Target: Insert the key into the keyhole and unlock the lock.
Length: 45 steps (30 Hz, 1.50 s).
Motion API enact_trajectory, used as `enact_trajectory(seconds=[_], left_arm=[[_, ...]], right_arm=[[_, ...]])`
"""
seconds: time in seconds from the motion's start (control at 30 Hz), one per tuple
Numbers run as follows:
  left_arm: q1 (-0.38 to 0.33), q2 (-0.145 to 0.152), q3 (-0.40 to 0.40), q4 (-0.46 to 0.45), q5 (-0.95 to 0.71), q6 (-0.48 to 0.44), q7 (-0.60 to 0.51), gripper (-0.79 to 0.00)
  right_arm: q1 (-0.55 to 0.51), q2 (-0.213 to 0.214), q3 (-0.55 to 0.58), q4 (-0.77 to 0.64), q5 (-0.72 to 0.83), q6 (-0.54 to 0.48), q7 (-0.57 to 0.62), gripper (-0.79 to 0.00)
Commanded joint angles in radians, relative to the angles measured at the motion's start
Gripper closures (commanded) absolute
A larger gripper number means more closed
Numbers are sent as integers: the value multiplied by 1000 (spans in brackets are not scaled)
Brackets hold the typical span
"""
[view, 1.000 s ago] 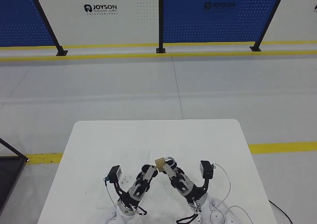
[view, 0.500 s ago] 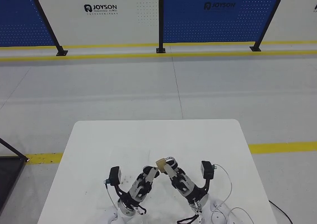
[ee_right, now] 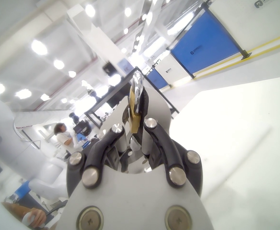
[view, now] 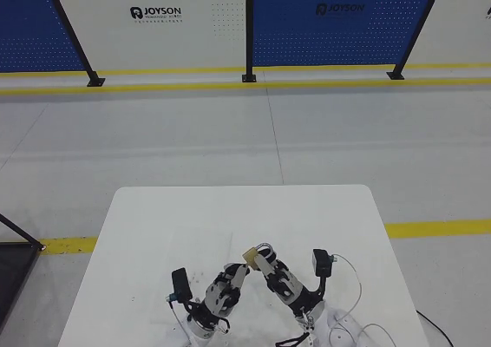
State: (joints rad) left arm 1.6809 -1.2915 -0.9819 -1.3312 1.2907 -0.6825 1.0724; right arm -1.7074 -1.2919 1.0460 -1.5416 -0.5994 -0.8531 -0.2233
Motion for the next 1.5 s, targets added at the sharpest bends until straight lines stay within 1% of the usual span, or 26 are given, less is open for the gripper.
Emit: enact_trajectory(seconds=[0.0,0.23,0.5,0.67,0.77,0.83,1.1,1.2,1.47], left_arm=[[-4,-1,5,10,32,44,31,0],[-20,-4,18,34,123,185,123,0],[-29,-1,18,49,208,324,161,0],[-27,2,12,45,245,408,166,0],[-28,3,6,43,274,476,168,0],[-30,4,1,46,307,540,164,0],[-33,9,-6,44,387,654,146,0],[-36,12,-12,44,428,713,135,0],[-39,15,-16,46,499,825,137,0]], right_arm=[[-2,1,1,-3,1,4,5,0],[-8,4,4,-14,4,25,22,0],[-11,7,5,-23,3,46,35,0],[-14,8,4,-27,-1,57,40,0],[-16,9,4,-30,-3,64,39,0],[-18,9,5,-32,-4,69,39,0],[-23,12,5,-38,-3,80,41,0],[-23,12,4,-38,-1,82,42,0],[-23,14,3,-40,4,86,46,0]])
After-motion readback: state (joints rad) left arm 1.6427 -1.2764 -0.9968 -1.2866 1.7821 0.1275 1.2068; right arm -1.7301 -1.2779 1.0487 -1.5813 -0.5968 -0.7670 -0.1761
